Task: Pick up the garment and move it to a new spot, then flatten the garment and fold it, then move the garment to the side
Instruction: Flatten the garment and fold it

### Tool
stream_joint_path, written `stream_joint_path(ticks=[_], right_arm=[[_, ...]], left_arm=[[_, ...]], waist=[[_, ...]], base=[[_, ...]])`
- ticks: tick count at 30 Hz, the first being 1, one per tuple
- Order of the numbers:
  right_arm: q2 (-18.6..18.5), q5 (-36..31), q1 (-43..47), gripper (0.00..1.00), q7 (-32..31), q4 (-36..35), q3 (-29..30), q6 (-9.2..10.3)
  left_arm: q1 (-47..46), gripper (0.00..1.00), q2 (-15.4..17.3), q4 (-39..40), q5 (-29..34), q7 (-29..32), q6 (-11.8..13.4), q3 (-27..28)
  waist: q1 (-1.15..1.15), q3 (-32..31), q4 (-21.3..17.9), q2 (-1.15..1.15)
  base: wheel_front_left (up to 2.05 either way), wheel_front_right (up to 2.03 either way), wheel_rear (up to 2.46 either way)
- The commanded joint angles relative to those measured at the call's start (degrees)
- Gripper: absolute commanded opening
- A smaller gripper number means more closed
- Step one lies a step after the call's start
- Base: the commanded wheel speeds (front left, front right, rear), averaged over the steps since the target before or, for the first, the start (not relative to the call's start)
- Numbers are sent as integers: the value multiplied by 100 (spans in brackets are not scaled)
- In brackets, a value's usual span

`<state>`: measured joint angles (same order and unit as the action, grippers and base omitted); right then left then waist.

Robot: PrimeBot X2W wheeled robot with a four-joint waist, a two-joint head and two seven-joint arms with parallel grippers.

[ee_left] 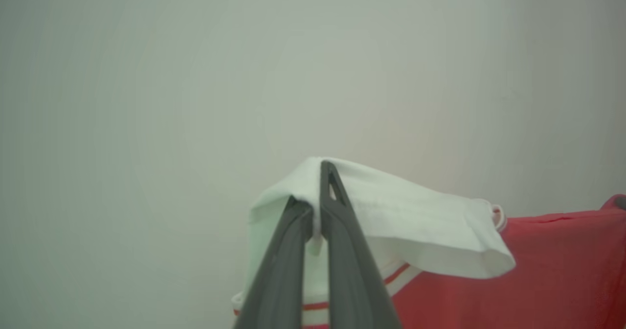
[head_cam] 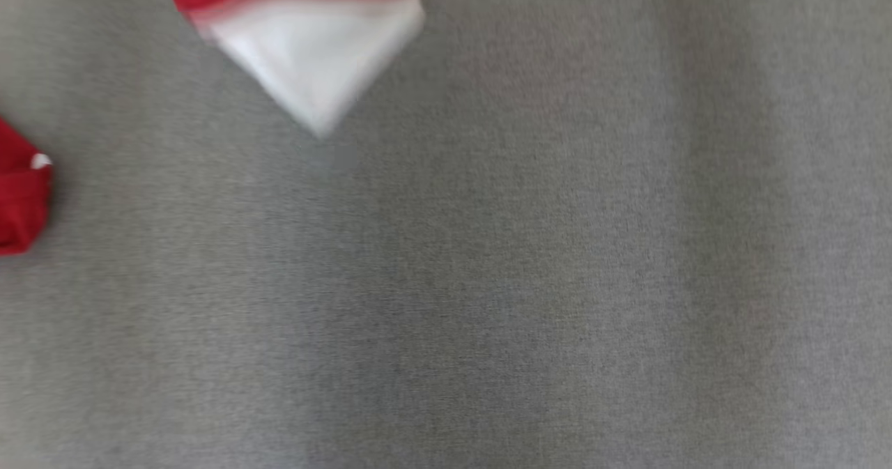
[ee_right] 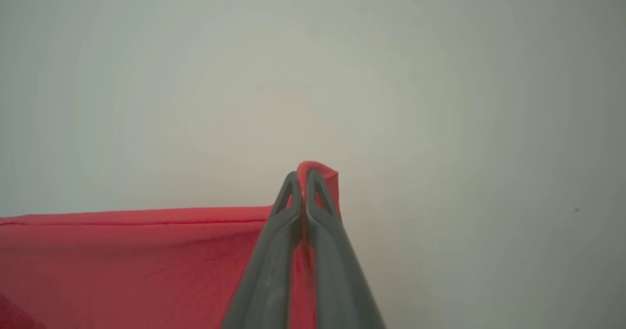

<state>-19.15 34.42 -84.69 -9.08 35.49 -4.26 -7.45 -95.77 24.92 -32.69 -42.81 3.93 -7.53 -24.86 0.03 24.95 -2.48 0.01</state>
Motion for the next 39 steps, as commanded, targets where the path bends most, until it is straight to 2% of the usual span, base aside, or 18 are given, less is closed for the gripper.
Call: stream_joint_path(ticks=[1, 5, 10, 15, 21, 26, 30, 36, 39], right_arm=[[55, -93, -331, 0, 121, 264, -16, -9], [112, -148, -901, 0, 332, 772, -95, -9], [35, -146, -1332, 0, 517, 1186, -228, -9], [-175, -58, -1469, 0, 607, 1498, -392, -9], [-300, 92, -1375, 0, 712, 1588, -625, -9], [-467, 393, -1012, 0, 815, 1330, -987, -9], [-648, 751, -416, 0, 893, 887, -1310, -9], [-1048, 1271, 872, 0, 983, -110, -1773, -9], [-1296, 1498, 1678, 0, 1037, -674, -1877, -9]], left_arm=[[-456, 0, 14, -207, 52, -51, 11, -144], [-1196, 0, -37, -692, -47, -199, 12, -399], [-1698, 0, -15, -1217, -227, -349, 13, -692], [-1793, 0, 17, -1560, -464, -525, 14, -933], [-1613, 0, 94, -1604, -730, -754, 14, -1171], [-1341, 0, 168, -1401, -1117, -1070, 14, -1369], [-780, 0, 315, -1046, -1425, -1379, 13, -1500], [549, 0, 602, -247, -1941, -1781, 26, -1321], [1464, 0, 732, 390, -2068, -1873, 185, -1154]], waist=[[-3, 373, -287, -1], [-3, 438, -317, -1], [-3, 555, -330, -1], [-3, 645, -304, -1], [-3, 752, -265, -1], [-3, 714, -220, -1], [-3, 529, -215, -1], [-3, 117, -143, -1], [-3, -115, -85, -1]], base=[[0, 0, 0], [0, 0, 0], [0, 0, 0], [0, 0, 0], [0, 0, 0], [0, 0, 0], [0, 0, 0], [0, 0, 0], [0, 0, 0]])
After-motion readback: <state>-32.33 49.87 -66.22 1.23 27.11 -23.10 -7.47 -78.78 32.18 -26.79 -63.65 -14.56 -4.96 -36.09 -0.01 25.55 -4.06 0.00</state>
